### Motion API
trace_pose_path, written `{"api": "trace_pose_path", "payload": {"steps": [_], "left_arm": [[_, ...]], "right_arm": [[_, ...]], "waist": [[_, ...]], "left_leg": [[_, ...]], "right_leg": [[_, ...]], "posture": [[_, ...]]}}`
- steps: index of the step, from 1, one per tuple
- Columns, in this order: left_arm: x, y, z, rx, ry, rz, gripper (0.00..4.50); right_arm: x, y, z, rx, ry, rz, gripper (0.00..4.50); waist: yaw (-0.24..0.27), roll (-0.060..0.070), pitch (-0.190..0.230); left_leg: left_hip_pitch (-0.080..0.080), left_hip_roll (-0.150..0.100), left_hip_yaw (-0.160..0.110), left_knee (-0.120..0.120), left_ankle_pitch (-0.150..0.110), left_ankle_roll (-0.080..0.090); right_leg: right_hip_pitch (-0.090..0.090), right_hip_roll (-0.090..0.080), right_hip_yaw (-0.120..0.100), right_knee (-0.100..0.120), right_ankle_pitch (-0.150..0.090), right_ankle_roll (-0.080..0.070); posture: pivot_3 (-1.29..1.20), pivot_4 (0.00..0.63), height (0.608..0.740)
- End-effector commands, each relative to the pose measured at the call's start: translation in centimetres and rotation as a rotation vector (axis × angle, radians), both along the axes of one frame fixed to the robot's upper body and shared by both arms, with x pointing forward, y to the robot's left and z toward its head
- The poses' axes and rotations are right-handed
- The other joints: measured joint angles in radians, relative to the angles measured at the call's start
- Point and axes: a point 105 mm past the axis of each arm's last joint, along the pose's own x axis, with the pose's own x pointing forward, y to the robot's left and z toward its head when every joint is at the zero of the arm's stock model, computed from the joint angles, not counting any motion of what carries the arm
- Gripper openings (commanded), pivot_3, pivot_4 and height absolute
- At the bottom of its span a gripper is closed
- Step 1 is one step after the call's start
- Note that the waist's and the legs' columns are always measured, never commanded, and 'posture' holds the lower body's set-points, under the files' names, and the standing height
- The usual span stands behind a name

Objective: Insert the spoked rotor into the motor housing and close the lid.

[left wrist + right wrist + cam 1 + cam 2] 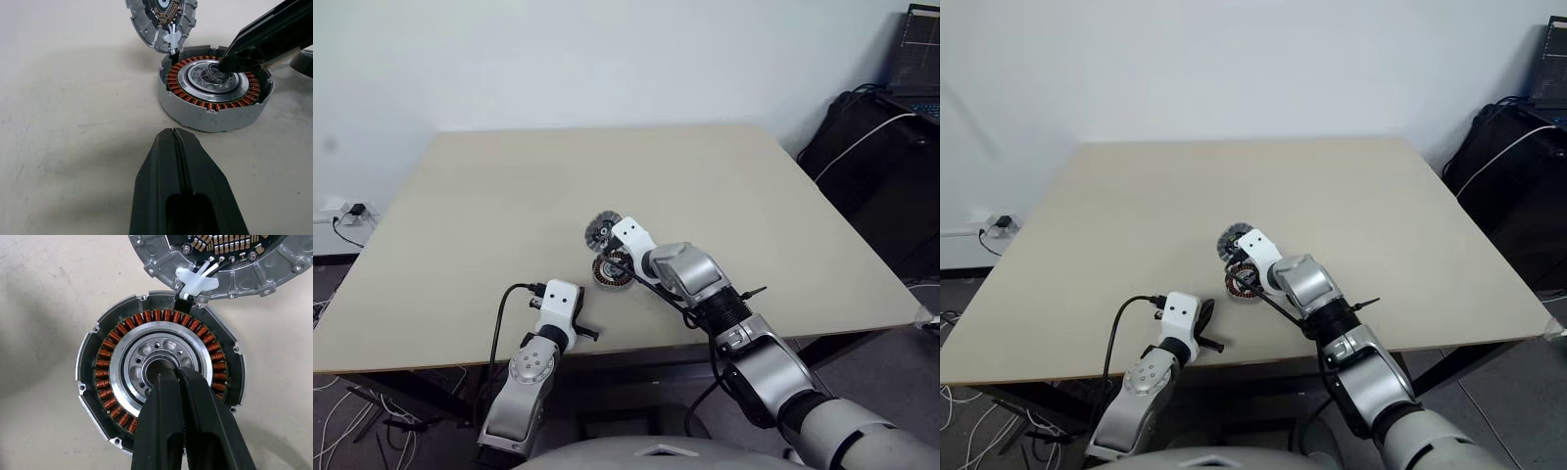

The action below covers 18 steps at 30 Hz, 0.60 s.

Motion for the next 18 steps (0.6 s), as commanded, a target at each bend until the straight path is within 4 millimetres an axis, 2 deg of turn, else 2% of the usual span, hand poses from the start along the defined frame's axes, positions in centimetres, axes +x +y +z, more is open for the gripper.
{"api": "trace_pose_path", "payload": {"steps": [1, 4, 9, 15, 18], "left_arm": [[0.4, -0.7, 1.0, -0.015, -0.046, -0.013, 0.0], [0.3, -0.7, 1.0, -0.017, -0.043, -0.012, 0.0], [0.3, -0.7, 0.9, -0.019, -0.042, -0.011, 0.0], [0.3, -0.8, 0.9, -0.019, -0.041, -0.014, 0.0], [0.3, -0.9, 0.9, -0.02, -0.04, -0.019, 0.0]], "right_arm": [[0.8, 0.9, 1.8, 0.037, -0.059, 0.02, 0.03], [0.9, 1.0, 1.9, 0.041, -0.06, 0.023, 0.03], [0.8, 1.5, 2.3, 0.059, -0.075, 0.041, 1.32], [0.9, 1.3, 3.6, 0.092, -0.114, 0.034, 1.32], [1.0, 0.9, 4.0, 0.088, -0.141, 0.023, 0.7]], "waist": [[-0.002, 0.0, 0.0], [-0.004, 0.0, 0.0], [-0.005, 0.0, 0.0], [-0.003, 0.0, 0.0], [-0.003, 0.0, 0.0]], "left_leg": [[0.0, 0.0, 0.0, 0.0, 0.0, 0.0], [0.0, 0.0, 0.0, 0.0, 0.0, 0.0], [0.0, 0.0, 0.0, 0.0, 0.0, 0.0], [0.0, 0.0, 0.0, 0.0, 0.0, 0.0], [0.0, 0.0, 0.0, 0.0, 0.0, 0.0]], "right_leg": [[0.0, 0.0, 0.0, 0.0, 0.0, 0.0], [0.0, 0.0, 0.0, 0.0, 0.0, 0.0], [0.0, 0.0, 0.0, 0.0, 0.0, 0.0], [0.0, 0.0, 0.0, 0.0, 0.0, 0.001], [0.0, 0.0, 0.0, 0.0, 0.0, 0.0]], "posture": [[0.0, 0.0, 0.74], [0.0, 0.0, 0.74], [0.0, 0.0, 0.74], [0.0, 0.0, 0.74], [0.0, 0.0, 0.74]]}}
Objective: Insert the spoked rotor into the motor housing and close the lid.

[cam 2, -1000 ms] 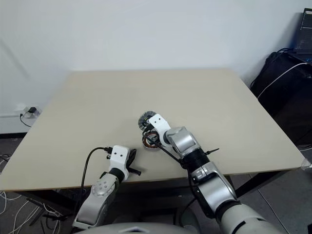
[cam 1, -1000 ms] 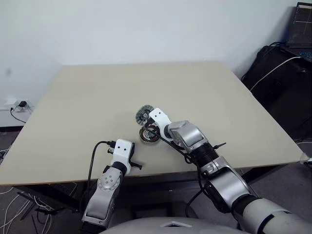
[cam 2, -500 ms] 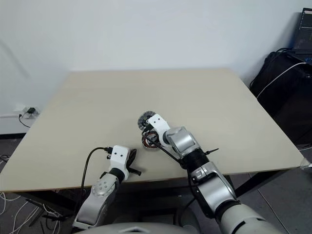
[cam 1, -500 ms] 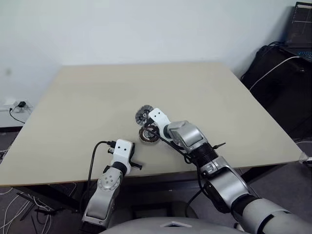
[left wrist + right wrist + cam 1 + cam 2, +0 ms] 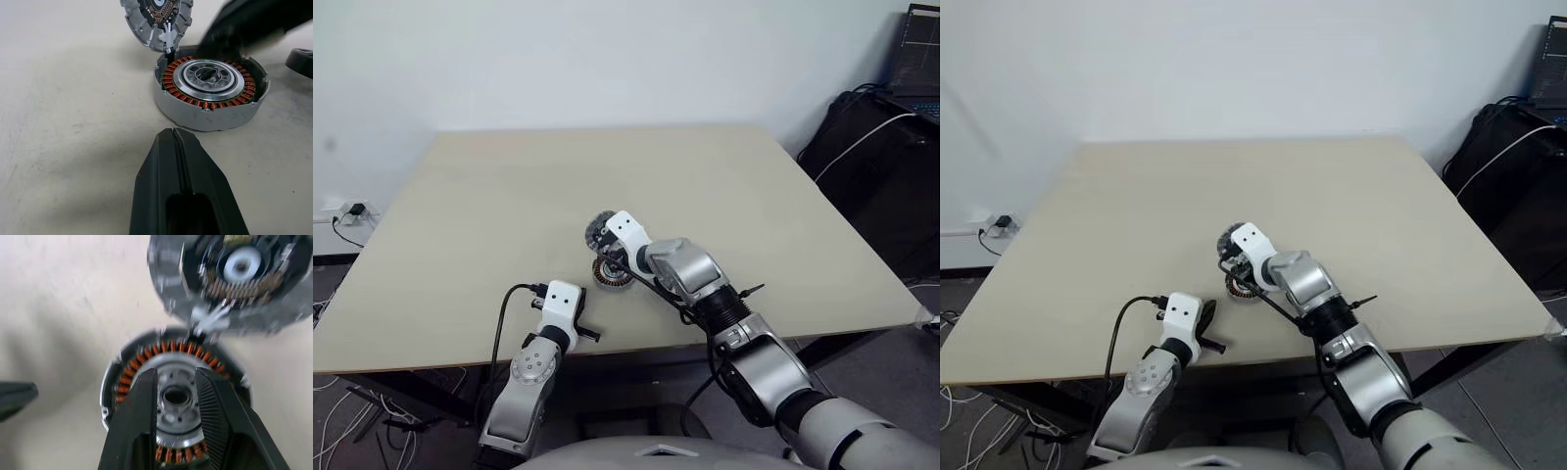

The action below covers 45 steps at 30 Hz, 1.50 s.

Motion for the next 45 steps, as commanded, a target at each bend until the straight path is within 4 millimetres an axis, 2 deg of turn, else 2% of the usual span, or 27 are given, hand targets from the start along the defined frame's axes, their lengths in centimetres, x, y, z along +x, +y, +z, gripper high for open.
{"api": "trace_pose_path", "payload": {"steps": [1, 2, 3, 20, 30, 45], "left_arm": [[0.4, -0.6, 1.0, -0.016, -0.042, -0.012, 0.0], [0.4, -0.6, 1.0, -0.016, -0.042, -0.013, 0.0], [0.4, -0.6, 1.0, -0.017, -0.042, -0.015, 0.0], [0.3, -0.7, 1.0, -0.018, -0.04, -0.013, 0.0], [0.4, -0.7, 1.1, -0.018, -0.043, -0.016, 0.0], [0.4, -0.8, 1.0, -0.018, -0.041, -0.027, 0.0]], "right_arm": [[0.4, -0.2, 1.6, 0.023, -0.068, -0.012, 0.43], [0.4, -0.2, 1.6, 0.022, -0.069, -0.012, 0.05], [0.3, -0.3, 1.5, 0.022, -0.068, -0.013, 0.02], [0.0, 0.0, -0.5, -0.028, -0.019, -0.01, 0.02], [-0.4, -1.0, -1.4, -0.057, 0.003, -0.01, 0.02], [-1.2, -1.4, -1.1, -0.053, -0.012, 0.003, 0.02]], "waist": [[0.0, 0.0, 0.0], [0.0, 0.0, 0.0], [0.001, 0.0, 0.0], [0.0, 0.0, 0.0], [0.0, 0.0, 0.0], [0.001, 0.0, 0.0]], "left_leg": [[0.0, 0.0, 0.0, 0.0, 0.0, 0.0], [0.0, 0.0, 0.0, 0.0, 0.0, 0.0], [0.0, 0.0, 0.0, 0.0, 0.0, 0.0], [0.0, 0.0, 0.0, 0.0, 0.0, 0.0], [0.0, 0.0, 0.0, 0.0, 0.0, 0.0], [0.0, 0.0, 0.0, 0.0, 0.0, 0.0]], "right_leg": [[0.0, 0.0, 0.0, 0.0, 0.0, 0.0], [0.0, 0.0, 0.0, 0.0, 0.0, 0.0], [0.0, 0.0, 0.0, 0.0, 0.0, 0.0], [0.0, 0.0, 0.0, 0.0, 0.0, 0.0], [0.0, 0.0, 0.0, 0.0, 0.0, 0.0], [0.0, 0.0, 0.0, 0.0, 0.0, 0.0]], "posture": [[0.0, 0.0, 0.74], [0.0, 0.0, 0.74], [0.0, 0.0, 0.74], [0.0, 0.0, 0.74], [0.0, 0.0, 0.74], [0.0, 0.0, 0.74]]}}
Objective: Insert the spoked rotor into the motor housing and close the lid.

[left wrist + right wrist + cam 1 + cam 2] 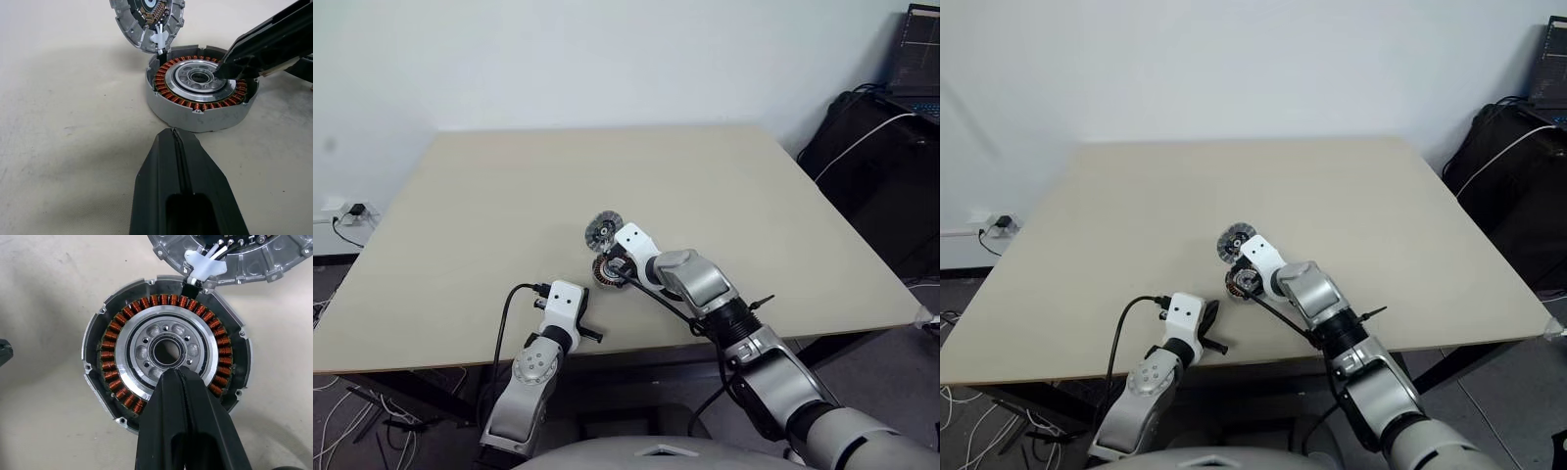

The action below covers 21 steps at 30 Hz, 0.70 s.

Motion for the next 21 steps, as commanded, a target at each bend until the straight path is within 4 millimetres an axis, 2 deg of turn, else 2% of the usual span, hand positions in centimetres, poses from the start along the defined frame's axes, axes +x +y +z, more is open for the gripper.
{"api": "trace_pose_path", "payload": {"steps": [1, 4, 6, 8, 13, 17, 20, 21], "left_arm": [[0.5, -0.4, 1.0, -0.014, -0.041, -0.01, 0.0], [0.4, -0.4, 1.0, -0.011, -0.043, -0.008, 0.0], [0.3, -0.3, 1.0, -0.008, -0.044, -0.007, 0.0], [0.3, -0.2, 1.1, -0.007, -0.044, -0.006, 0.0], [0.0, 0.0, 0.9, -0.001, -0.033, -0.007, 0.0], [-0.2, -0.3, 0.6, -0.001, -0.017, -0.035, 0.0], [-0.1, -0.6, 0.5, 0.0, -0.008, -0.059, 0.0], [-0.1, -0.7, 0.5, 0.001, -0.007, -0.068, 0.0]], "right_arm": [[0.4, 0.5, 1.8, 0.036, -0.081, 0.012, 0.02], [0.8, 0.6, 3.8, 0.133, -0.222, -0.009, 0.02], [0.7, 0.0, 5.4, 0.204, -0.37, -0.026, 0.02], [0.2, -0.7, 6.1, 0.251, -0.441, -0.051, 0.02], [-1.3, -6.6, 5.2, 0.275, -0.382, -0.301, 0.02], [-3.2, -10.0, 4.4, 0.292, -0.335, -0.449, 0.02], [-4.3, -11.6, 3.5, 0.291, -0.295, -0.523, 0.6], [-4.5, -12.0, 3.3, 0.294, -0.282, -0.544, 0.96]], "waist": [[0.0, 0.0, 0.0], [0.003, 0.0, 0.0], [0.009, 0.0, 0.0], [0.013, 0.0, 0.0], [0.02, -0.001, 0.0], [0.024, -0.001, 0.001], [0.022, -0.001, 0.001], [0.021, -0.001, 0.001]], "left_leg": [[0.0, 0.0, 0.0, 0.0, 0.0, 0.0], [0.0, 0.0, 0.0, 0.0, 0.0, 0.0], [0.0, 0.0, 0.0, 0.0, 0.0, 0.0], [-0.001, 0.0, 0.0, 0.0, -0.001, 0.001], [-0.001, 0.0, 0.0, 0.0, -0.001, 0.001], [-0.001, 0.0, 0.0, 0.0, -0.003, 0.005], [0.0, 0.0, 0.001, 0.0, -0.003, 0.005], [0.0, 0.0, 0.001, 0.0, -0.003, 0.005]], "right_leg": [[0.0, 0.0, 0.0, 0.0, 0.0, 0.0], [0.0, 0.0, 0.0, 0.0, 0.0, 0.0], [0.0, 0.0, 0.0, -0.001, 0.0, 0.0], [0.0, 0.0, 0.0, -0.001, 0.0, 0.0], [0.001, 0.0, 0.0, -0.002, -0.001, 0.0], [0.0, 0.0, 0.0, -0.002, -0.001, 0.0], [0.0, 0.0, 0.0, -0.002, -0.001, 0.0], [0.0, 0.0, 0.0, -0.002, -0.001, 0.0]], "posture": [[0.0, 0.0, 0.74], [0.0, 0.0, 0.74], [0.0, 0.0, 0.74], [0.0, 0.0, 0.74], [0.0, 0.0, 0.74], [0.0, 0.0, 0.74], [0.0, 0.0, 0.74], [0.0, 0.0, 0.74]]}}
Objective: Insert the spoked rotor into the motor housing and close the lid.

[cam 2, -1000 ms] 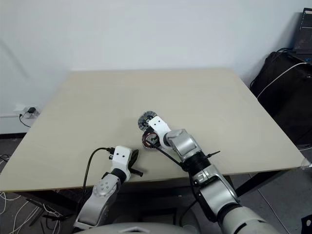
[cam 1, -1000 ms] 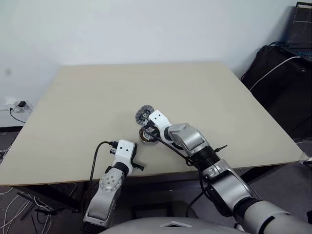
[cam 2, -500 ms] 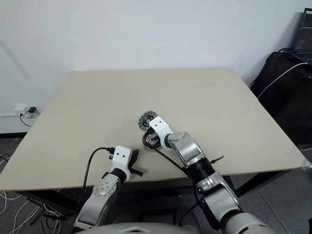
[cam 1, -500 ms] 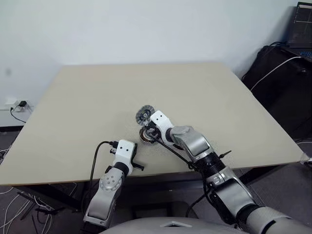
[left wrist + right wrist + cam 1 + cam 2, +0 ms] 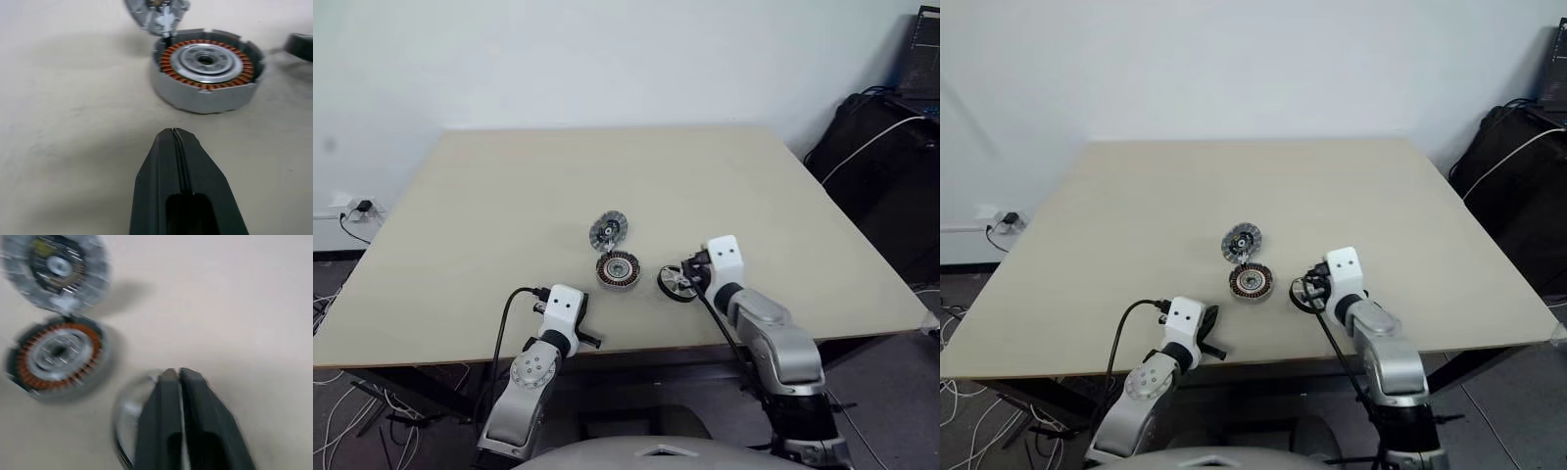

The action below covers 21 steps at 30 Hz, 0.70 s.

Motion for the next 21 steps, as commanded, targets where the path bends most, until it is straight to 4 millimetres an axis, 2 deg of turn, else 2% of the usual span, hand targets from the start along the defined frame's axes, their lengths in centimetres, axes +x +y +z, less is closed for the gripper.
{"api": "trace_pose_path", "payload": {"steps": [1, 6, 11, 21], "left_arm": [[0.5, -0.7, 1.1, -0.006, -0.038, -0.042, 0.0], [0.5, -0.7, 1.1, -0.003, -0.034, -0.052, 0.0], [0.5, -0.2, 1.1, 0.005, -0.032, -0.04, 0.0], [0.3, 0.1, 1.1, 0.006, -0.029, -0.019, 0.0]], "right_arm": [[-0.3, -0.9, 1.1, 0.05, -0.025, -0.054, 1.25], [-0.8, -2.6, -0.7, 0.177, 0.095, -0.229, 2.88], [-1.1, -3.1, -1.8, 0.284, 0.183, -0.292, 2.88], [-0.1, -2.2, -2.0, 0.522, 0.275, -0.307, 2.88]], "waist": [[-0.001, 0.0, 0.0], [0.0, 0.0, 0.0], [0.002, 0.0, 0.0], [0.0, 0.002, 0.001]], "left_leg": [[0.0, 0.0, 0.0, 0.0, 0.0, 0.0], [0.0, 0.0, 0.0, 0.0, 0.0, 0.0], [-0.001, 0.0, 0.0, 0.0, 0.0, 0.001], [-0.001, 0.0, 0.0, 0.0, 0.0, 0.001]], "right_leg": [[0.0, 0.0, 0.0, 0.0, 0.0, 0.0], [0.0, 0.0, 0.0, 0.0, 0.0, 0.0], [0.0, 0.0, 0.0, 0.0, 0.0, 0.0], [0.0, 0.0, 0.0, 0.0, 0.0, 0.0]], "posture": [[0.0, 0.0, 0.74], [0.0, 0.0, 0.74], [0.0, 0.0, 0.74], [0.0, 0.0, 0.74]]}}
